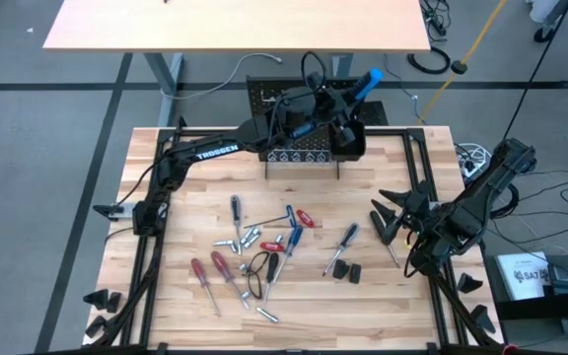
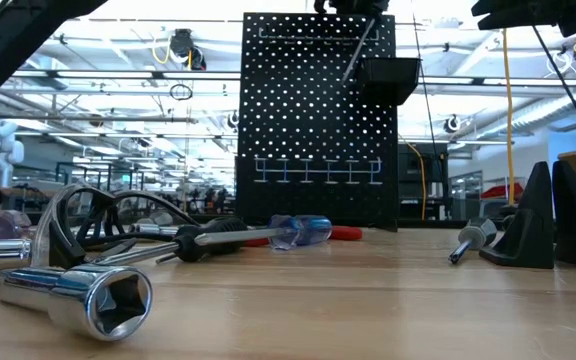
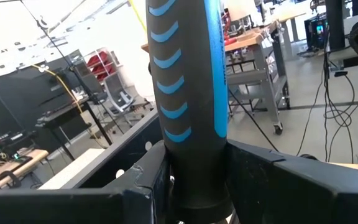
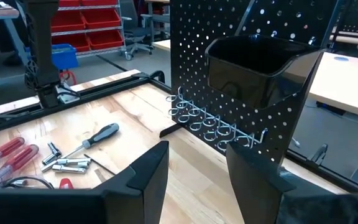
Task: Hang tools onto peg board
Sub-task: Hang the blue flat screwdriver onto the peg board
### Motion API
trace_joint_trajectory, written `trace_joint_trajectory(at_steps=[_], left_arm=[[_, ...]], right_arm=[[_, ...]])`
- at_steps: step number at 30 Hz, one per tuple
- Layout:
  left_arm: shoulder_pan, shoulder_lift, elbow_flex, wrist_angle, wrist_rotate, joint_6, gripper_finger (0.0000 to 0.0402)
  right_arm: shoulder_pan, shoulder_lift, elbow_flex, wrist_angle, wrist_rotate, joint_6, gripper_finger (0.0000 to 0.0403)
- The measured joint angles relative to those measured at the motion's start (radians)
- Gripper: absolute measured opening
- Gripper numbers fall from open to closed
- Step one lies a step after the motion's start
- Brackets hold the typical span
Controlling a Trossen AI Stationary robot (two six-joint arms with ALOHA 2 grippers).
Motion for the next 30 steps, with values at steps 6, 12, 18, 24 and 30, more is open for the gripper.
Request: trace_joint_trajectory(at_steps=[6, 12, 18, 24, 30], left_arm=[[0.003, 0.0, 0.0, -0.002, 0.0, -0.001, 0.0124], [0.003, 0.0, 0.0, -0.006, -0.002, -0.022, 0.0124], [0.013, 0.014, 0.002, -0.011, -0.005, -0.051, 0.0124], [0.015, 0.019, 0.002, -0.023, -0.006, -0.053, 0.0124], [0.015, 0.019, 0.002, -0.025, -0.007, -0.054, 0.0134]], right_arm=[[0.0, 0.0, 0.0, 0.0, 0.0, 0.0, 0.0155], [0.0, 0.0, 0.0, 0.0, 0.0, 0.0, 0.0155], [0.0, 0.001, 0.0, 0.0, 0.0, 0.0, 0.0155], [0.0, 0.002, 0.0, 0.0, -0.003, 0.0, 0.0155], [0.0, 0.009, 0.0, 0.0, -0.004, 0.0, 0.0155]])
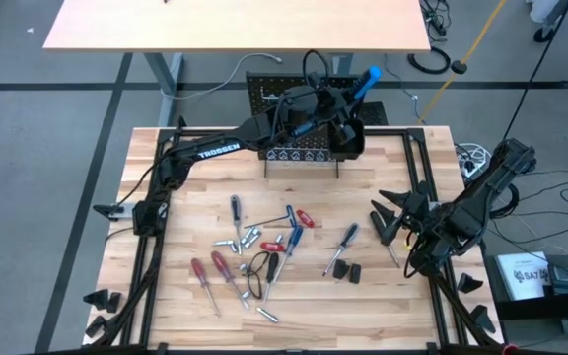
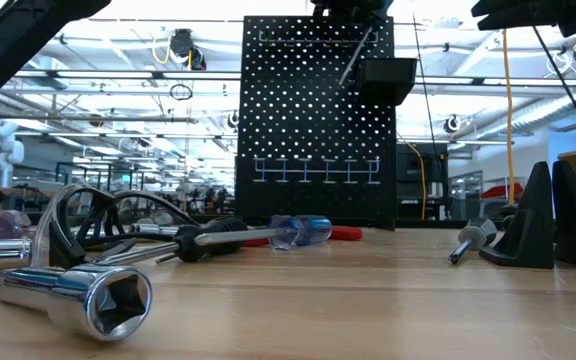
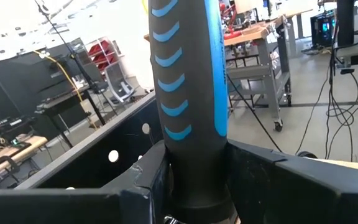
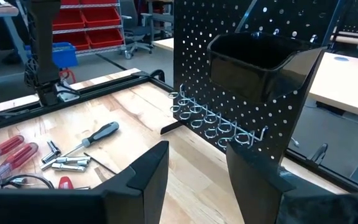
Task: Hang tools onto peg board
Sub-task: Hang the blue flat screwdriver onto the peg board
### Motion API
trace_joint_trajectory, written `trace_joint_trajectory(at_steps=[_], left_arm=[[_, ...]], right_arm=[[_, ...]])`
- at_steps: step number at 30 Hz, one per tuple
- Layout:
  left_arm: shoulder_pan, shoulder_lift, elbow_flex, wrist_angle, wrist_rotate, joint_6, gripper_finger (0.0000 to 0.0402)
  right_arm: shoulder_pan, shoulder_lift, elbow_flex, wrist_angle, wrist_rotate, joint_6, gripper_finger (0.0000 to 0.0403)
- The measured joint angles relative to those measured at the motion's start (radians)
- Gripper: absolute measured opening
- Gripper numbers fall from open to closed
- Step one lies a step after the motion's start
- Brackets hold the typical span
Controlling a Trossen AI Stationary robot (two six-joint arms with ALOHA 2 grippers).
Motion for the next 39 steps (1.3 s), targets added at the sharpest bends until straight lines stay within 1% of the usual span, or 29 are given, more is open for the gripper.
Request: trace_joint_trajectory(at_steps=[4, 7, 9, 12, 14, 22, 29, 33, 36, 39], left_arm=[[0.0, 0.0, 0.0, -0.01, -0.001, 0.0, 0.016], [0.0, 0.003, 0.0, -0.011, -0.009, 0.0, 0.017], [-0.003, 0.003, 0.0, -0.01, -0.033, -0.001, 0.0171], [-0.009, 0.003, 0.0, -0.008, -0.105, -0.004, 0.0173], [-0.008, 0.003, -0.001, -0.013, -0.126, -0.003, 0.0174], [-0.015, 0.003, -0.001, -0.016, -0.141, 0.003, 0.0175], [-0.035, 0.003, -0.001, -0.015, -0.163, 0.061, 0.0176], [-0.043, 0.002, -0.001, -0.015, -0.167, 0.061, 0.0177], [-0.047, 0.002, -0.001, -0.016, -0.192, 0.062, 0.0189], [-0.047, 0.001, -0.001, -0.033, -0.225, 0.061, 0.0212]], right_arm=[[0.0, 0.0, 0.0, 0.0, 0.0, 0.0, 0.0155], [0.0, 0.001, 0.0, 0.0, -0.001, 0.0, 0.0155], [0.0, 0.0, 0.0, 0.0, -0.01, -0.001, 0.0155], [0.0, 0.0, 0.0, 0.0, -0.025, -0.01, 0.0155], [0.0, 0.0, 0.0, 0.0, -0.026, -0.011, 0.0155], [0.0, 0.0, 0.0, -0.001, -0.026, -0.012, 0.0155], [0.0, 0.0, 0.0, -0.001, -0.027, -0.02, 0.0155], [0.0, 0.0, 0.0, -0.001, -0.027, -0.023, 0.0155], [0.0, 0.0, 0.0, -0.001, -0.029, -0.023, 0.0155], [0.0, 0.0, 0.0, -0.001, -0.043, -0.026, 0.0155]])
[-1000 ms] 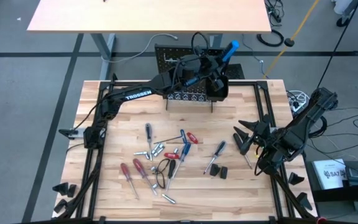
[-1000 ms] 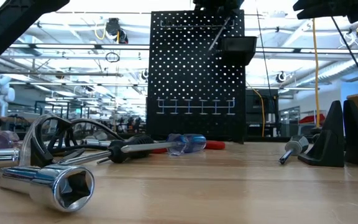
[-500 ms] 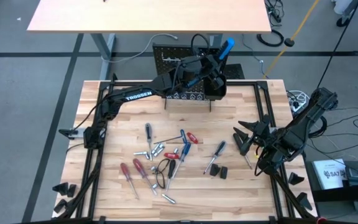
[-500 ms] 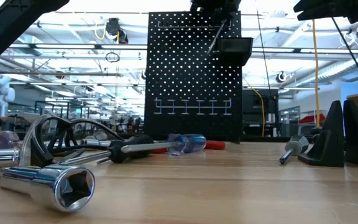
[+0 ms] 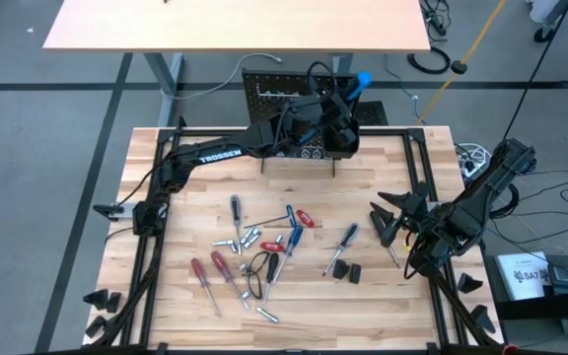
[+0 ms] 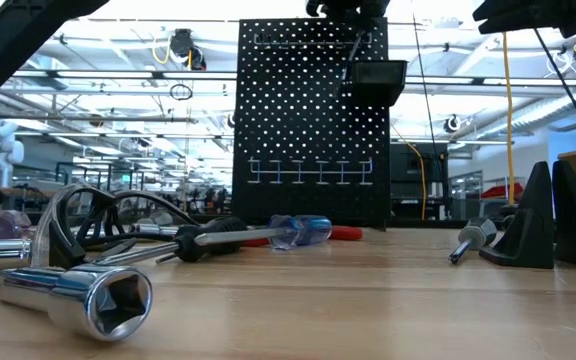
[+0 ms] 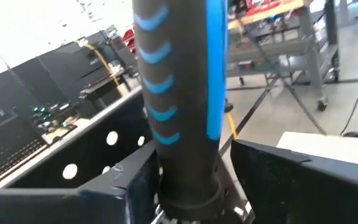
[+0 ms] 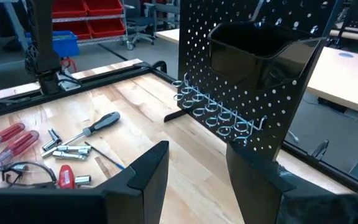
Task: Hang tools onto peg board
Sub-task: Hang the blue flat screwdriver onto the peg board, then hang the blue screwdriver onto the peg board
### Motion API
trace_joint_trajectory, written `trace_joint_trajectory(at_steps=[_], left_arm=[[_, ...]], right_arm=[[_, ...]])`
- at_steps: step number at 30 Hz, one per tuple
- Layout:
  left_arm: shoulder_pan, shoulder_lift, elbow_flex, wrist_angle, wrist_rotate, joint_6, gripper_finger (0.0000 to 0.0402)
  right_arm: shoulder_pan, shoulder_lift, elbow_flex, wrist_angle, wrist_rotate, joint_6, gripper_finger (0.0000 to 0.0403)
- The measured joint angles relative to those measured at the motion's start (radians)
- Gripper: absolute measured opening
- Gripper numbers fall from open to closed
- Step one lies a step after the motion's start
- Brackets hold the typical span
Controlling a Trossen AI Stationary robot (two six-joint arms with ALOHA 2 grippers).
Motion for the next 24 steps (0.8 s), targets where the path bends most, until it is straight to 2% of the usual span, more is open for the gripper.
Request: trace_joint_trajectory(at_steps=[6, 10, 19, 24], left_arm=[[0.001, -0.012, -0.001, -0.012, -0.069, 0.002, 0.0273], [0.001, -0.016, -0.001, -0.005, -0.085, 0.003, 0.0299], [-0.022, -0.016, -0.001, -0.009, -0.101, 0.081, 0.0307], [-0.034, -0.016, -0.001, -0.053, -0.15, 0.108, 0.0307]], right_arm=[[0.0, 0.0, 0.0, 0.0, -0.004, -0.001, 0.0155], [0.0, 0.0, 0.0, 0.0, -0.004, -0.005, 0.0155], [0.0, 0.001, 0.0, 0.0, -0.005, -0.004, 0.0155], [0.0, 0.001, 0.0, 0.0, -0.005, -0.004, 0.0155]])
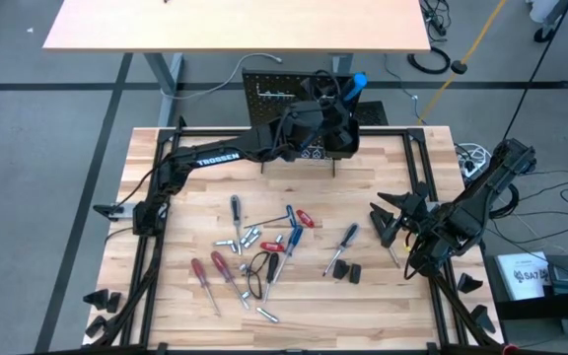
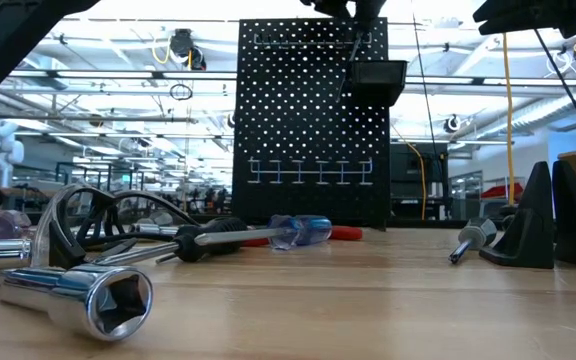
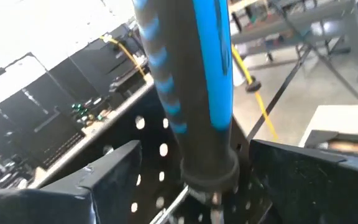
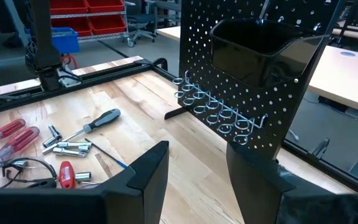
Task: Hang tools onto peg board
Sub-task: Hang the blue screwdriver onto the peg board
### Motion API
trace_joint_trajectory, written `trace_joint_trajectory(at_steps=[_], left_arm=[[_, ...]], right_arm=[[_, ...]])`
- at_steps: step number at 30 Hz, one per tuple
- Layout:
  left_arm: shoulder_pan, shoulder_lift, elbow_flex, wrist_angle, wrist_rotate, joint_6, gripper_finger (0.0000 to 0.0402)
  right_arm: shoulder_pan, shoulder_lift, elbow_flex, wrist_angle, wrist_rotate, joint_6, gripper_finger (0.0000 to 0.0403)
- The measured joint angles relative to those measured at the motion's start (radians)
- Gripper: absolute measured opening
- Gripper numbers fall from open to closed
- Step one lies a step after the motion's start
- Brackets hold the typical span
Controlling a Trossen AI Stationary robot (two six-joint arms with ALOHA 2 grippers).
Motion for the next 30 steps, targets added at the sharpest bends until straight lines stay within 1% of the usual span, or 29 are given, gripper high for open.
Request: trace_joint_trajectory(at_steps=[7, 12, 15, 21, 24, 28, 30], left_arm=[[-0.019, -0.008, 0.0, -0.096, -0.057, -0.003, 0.0307], [-0.051, -0.032, 0.001, -0.097, -0.061, -0.008, 0.0307], [-0.073, -0.055, 0.001, -0.129, -0.066, -0.005, 0.0307], [-0.126, -0.143, 0.001, -0.347, -0.07, -0.125, 0.0307], [-0.159, -0.204, 0.001, -0.497, -0.061, -0.233, 0.0307], [-0.199, -0.296, 0.001, -0.719, 0.038, -0.418, 0.0307], [-0.224, -0.339, -0.014, -0.816, 0.054, -0.5, 0.0306]], right_arm=[[0.0, 0.0, 0.0, 0.0, -0.005, 0.0, 0.0155], [0.0, 0.0, 0.0, -0.002, -0.005, 0.0, 0.0155], [0.0, 0.003, 0.0, -0.006, -0.017, 0.0, 0.0155], [0.0, 0.021, 0.0, -0.009, -0.032, 0.0, 0.0155], [0.0, 0.026, 0.0, -0.012, -0.032, 0.0, 0.0155], [0.0, 0.027, 0.0, -0.02, -0.068, -0.002, 0.0155], [0.0, 0.028, 0.0, -0.022, -0.08, -0.003, 0.0155]])
